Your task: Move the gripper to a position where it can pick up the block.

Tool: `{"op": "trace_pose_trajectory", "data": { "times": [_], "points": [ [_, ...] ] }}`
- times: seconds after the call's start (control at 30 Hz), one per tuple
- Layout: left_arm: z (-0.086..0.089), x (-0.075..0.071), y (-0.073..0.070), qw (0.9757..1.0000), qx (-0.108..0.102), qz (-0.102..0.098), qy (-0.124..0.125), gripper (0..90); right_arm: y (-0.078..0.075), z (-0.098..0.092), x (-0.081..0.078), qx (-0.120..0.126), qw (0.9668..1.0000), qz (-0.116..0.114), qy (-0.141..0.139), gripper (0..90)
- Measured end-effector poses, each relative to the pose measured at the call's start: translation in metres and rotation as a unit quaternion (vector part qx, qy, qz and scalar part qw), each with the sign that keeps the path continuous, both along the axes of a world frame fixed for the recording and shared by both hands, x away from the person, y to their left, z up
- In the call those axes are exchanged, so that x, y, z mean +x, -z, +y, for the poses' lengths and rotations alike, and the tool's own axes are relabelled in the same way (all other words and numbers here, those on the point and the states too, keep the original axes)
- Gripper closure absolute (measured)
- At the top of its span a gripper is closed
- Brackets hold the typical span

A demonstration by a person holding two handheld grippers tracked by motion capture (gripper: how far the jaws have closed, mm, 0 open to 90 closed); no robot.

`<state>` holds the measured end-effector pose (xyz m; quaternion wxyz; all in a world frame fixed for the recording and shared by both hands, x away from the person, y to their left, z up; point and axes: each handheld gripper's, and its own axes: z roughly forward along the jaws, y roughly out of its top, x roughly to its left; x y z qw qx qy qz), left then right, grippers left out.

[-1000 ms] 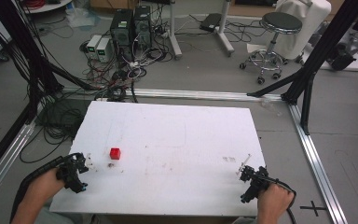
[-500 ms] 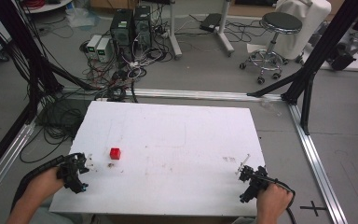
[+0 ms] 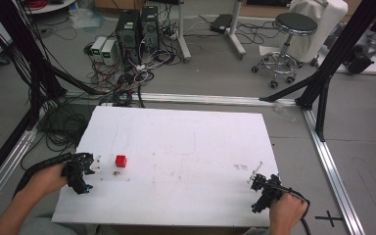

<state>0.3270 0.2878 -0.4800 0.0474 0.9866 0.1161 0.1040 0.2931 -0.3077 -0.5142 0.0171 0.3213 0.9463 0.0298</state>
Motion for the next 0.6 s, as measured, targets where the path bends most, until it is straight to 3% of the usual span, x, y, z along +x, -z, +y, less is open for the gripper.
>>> {"op": "trace_pose_trajectory", "data": {
  "times": [0.6],
  "points": [
    [-0.014,0.034,-0.02,0.9987,0.014,0.004,0.05,21.2,0.002,0.001,0.001,-0.002,1.0,0.001,-0.005,5.7]
  ]
}}
